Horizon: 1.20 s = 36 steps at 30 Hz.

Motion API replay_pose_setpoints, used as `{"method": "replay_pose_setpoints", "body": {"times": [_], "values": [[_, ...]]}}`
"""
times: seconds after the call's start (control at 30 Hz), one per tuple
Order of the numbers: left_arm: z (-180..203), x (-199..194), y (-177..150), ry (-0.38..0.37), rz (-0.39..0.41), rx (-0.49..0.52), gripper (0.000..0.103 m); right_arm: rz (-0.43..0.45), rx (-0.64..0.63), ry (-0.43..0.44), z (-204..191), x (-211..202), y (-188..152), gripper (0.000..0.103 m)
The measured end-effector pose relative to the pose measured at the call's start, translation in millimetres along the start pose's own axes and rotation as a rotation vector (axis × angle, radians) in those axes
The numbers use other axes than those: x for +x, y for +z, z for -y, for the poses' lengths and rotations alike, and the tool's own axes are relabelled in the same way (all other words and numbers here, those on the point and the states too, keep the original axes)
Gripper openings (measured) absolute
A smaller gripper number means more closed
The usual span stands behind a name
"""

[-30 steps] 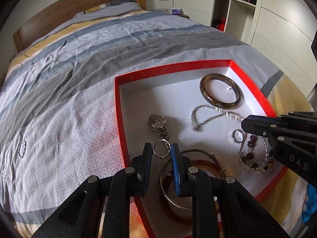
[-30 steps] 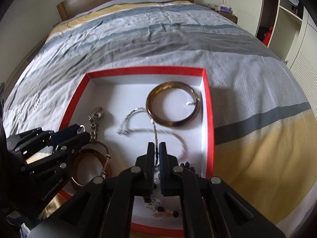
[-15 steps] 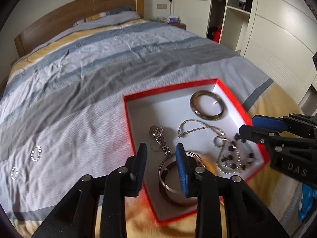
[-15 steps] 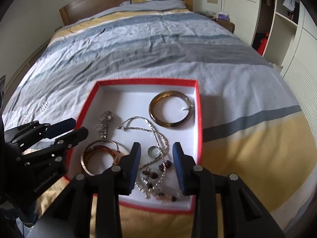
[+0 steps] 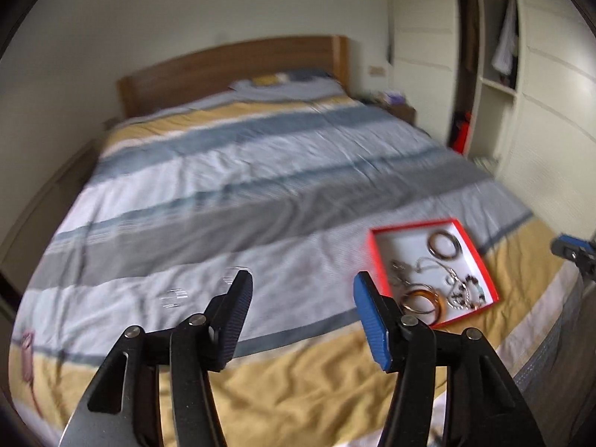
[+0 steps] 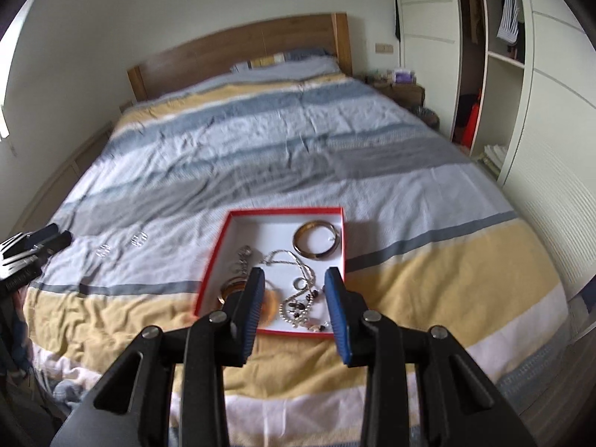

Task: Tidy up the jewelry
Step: 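Move both open tools back over the two remaining silver hoops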

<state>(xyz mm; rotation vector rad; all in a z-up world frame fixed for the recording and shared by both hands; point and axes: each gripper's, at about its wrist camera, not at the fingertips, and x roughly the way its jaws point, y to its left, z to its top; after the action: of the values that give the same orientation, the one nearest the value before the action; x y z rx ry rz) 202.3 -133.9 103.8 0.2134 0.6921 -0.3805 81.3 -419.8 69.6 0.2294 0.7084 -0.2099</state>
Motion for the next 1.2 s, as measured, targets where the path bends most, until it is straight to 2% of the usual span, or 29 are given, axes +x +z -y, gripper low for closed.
{"method": "replay_pose_setpoints", "body": {"times": [0.13, 0.33, 0.47, 0.6, 0.77, 0.87, 0.93, 1.07, 1.2], "values": [[-39.4, -66.7, -10.7, 0.085, 0.072, -0.038, 0.062, 0.059, -0.034, 0.026, -20.3, -44.9, -2.1, 0.032], [-72.2, -136.0, -36.2, 0.169, 0.124, -0.065, 0.071, 0.129, -0.093, 0.066, -55.5, -102.8, -12.1, 0.032], [-82.9, -159.8, -51.7, 0.201, 0.143, -0.082, 0.073, 0.151, -0.128, 0.099, -77.1, -125.4, -21.7, 0.034], [-91.4, -164.4, -65.0, 0.221, 0.145, -0.091, 0.073, 0.144, -0.153, 0.128, -96.4, -124.8, -26.2, 0.034], [-114.3, -137.0, -80.9, 0.232, 0.118, -0.14, 0.072, 0.098, -0.186, 0.169, -127.4, -92.6, -27.7, 0.034], [-132.6, -99.4, -91.6, 0.228, 0.07, -0.174, 0.056, 0.044, -0.209, 0.195, -150.1, -48.5, -29.0, 0.034], [-147.8, -65.7, -99.1, 0.222, 0.026, -0.2, 0.053, 0.014, -0.216, 0.215, -162.5, -21.5, -29.3, 0.034], [-170.6, -2.2, -106.9, 0.198, -0.028, -0.229, 0.053, -0.072, -0.229, 0.272, -200.1, 66.4, -24.4, 0.034], [-195.6, 85.7, -101.6, 0.151, -0.095, -0.253, 0.053, -0.139, -0.243, 0.326, -242.4, 157.4, -14.5, 0.034]]}}
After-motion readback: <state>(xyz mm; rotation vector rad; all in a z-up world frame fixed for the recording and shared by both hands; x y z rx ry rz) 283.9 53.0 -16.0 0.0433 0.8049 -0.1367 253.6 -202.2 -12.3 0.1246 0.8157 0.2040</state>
